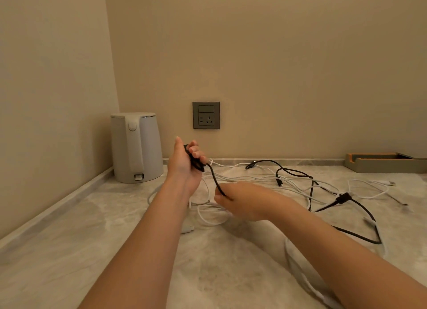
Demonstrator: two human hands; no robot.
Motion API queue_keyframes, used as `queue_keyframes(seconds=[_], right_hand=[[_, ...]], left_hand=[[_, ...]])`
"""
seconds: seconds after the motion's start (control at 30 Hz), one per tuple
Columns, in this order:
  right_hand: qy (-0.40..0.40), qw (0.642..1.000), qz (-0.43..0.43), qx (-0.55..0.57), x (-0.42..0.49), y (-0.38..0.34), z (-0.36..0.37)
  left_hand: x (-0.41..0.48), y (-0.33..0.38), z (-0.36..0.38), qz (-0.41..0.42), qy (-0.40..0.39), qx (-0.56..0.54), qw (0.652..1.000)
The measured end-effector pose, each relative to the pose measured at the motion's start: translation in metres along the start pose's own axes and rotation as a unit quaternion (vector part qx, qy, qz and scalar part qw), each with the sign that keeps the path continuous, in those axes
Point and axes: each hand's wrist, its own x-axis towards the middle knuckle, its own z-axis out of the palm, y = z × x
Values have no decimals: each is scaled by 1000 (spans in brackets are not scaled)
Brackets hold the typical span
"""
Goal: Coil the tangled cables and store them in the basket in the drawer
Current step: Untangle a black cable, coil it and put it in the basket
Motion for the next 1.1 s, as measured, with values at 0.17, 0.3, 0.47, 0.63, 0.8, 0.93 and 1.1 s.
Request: queue_keyframes(seconds=[0.17,0.3,0.47,0.63,0.8,0.93,1.1], right_hand=[[43,985,-25,-166,-18,-24,-11],[99,974,-43,-200,-26,-26,-27],[172,965,-61,-189,-26,-18,-35],[278,946,-79,-146,-16,3,-34],[311,948,-49,-40,-10,19,-32],[293,954,-24,51,-6,31,-33],[268,943,-19,196,1,49,-30]], left_hand=[[2,-2,-4,43,61,66,995],[1,-9,-3,71,71,171,980],[-1,-20,-2,81,44,303,949],[-5,-27,0,25,-46,398,916],[-17,-33,2,-67,-145,427,890],[-19,-29,3,-147,-199,371,895],[-19,-26,2,-202,-244,362,877]])
